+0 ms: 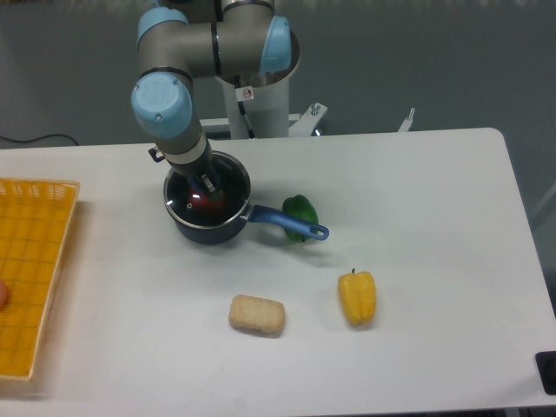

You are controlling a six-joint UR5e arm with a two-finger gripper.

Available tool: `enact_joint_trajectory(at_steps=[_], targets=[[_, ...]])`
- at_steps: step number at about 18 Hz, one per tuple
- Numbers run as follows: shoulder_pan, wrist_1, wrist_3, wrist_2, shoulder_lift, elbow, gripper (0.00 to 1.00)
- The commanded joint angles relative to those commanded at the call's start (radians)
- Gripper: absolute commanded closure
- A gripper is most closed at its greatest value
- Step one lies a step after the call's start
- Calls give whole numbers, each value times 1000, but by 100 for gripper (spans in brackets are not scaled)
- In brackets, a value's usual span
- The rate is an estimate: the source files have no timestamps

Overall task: Close the pot lid
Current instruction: 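Lower the glass lid onto the saucepan rim and settle it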

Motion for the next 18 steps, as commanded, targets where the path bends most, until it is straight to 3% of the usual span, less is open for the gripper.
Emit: enact_joint_trajectory(at_steps=[18], targets=[[5,0,11,2,-8,3,62]])
